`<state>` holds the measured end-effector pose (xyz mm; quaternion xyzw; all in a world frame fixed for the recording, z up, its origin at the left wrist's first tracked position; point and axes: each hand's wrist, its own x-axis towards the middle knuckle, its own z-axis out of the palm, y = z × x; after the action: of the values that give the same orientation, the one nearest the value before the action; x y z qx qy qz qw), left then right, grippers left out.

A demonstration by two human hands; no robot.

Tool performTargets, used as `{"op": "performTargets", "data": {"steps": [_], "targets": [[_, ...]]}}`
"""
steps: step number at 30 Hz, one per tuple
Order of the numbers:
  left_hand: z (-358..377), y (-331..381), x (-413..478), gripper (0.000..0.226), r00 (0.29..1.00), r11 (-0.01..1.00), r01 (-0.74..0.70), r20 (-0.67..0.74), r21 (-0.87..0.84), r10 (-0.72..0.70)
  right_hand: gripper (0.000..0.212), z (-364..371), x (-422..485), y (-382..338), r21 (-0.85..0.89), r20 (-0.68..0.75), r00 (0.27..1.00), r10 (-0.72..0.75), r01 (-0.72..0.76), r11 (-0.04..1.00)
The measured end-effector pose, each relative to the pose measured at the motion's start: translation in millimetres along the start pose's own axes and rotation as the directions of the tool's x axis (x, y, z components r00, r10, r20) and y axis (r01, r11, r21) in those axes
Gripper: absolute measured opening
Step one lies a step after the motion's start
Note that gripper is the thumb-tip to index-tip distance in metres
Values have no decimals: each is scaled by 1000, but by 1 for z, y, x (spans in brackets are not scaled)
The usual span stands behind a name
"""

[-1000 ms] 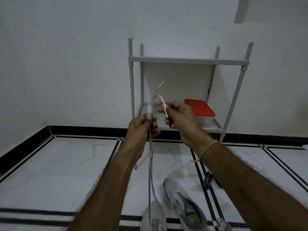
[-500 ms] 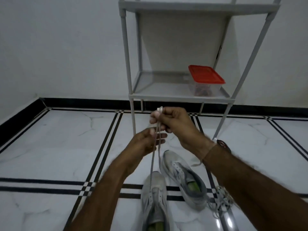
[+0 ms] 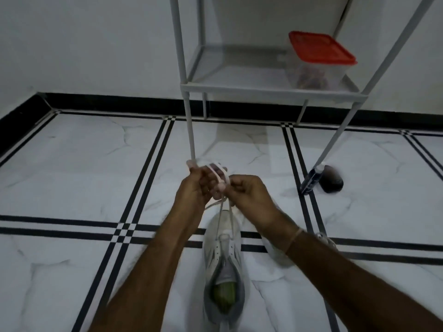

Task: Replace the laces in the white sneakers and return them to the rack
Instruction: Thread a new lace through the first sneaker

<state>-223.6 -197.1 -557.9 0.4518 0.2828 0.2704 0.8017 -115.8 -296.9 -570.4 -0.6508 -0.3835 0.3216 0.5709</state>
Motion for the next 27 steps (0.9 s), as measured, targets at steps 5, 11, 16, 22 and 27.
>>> {"op": "performTargets", "data": {"steps": [5,11,16,22,27], "targets": [[-14,-36,-14,47,984,999,8,180,45,-16,25,-8,2,13,79,-4,1000,-5,5,997],[-37,-58,-20,26,934,997,-25,-354,69,48,23,-9,8,15,88,-35,995,96,-92,992],[-39,-110,-26,16,995,853,92,-20,513,-95,24,-2,14,19,137,-14,987,163,-160,978],[-46,-118,-8,19,990,867,98,-141,489,-32,38,-18,0,56,-336,-177,976,126,-180,924],[-65,-133,-18,24,959,852,221,-265,475,-101,40,2,-58,114,-468,-208,926,315,-377,800]]}}
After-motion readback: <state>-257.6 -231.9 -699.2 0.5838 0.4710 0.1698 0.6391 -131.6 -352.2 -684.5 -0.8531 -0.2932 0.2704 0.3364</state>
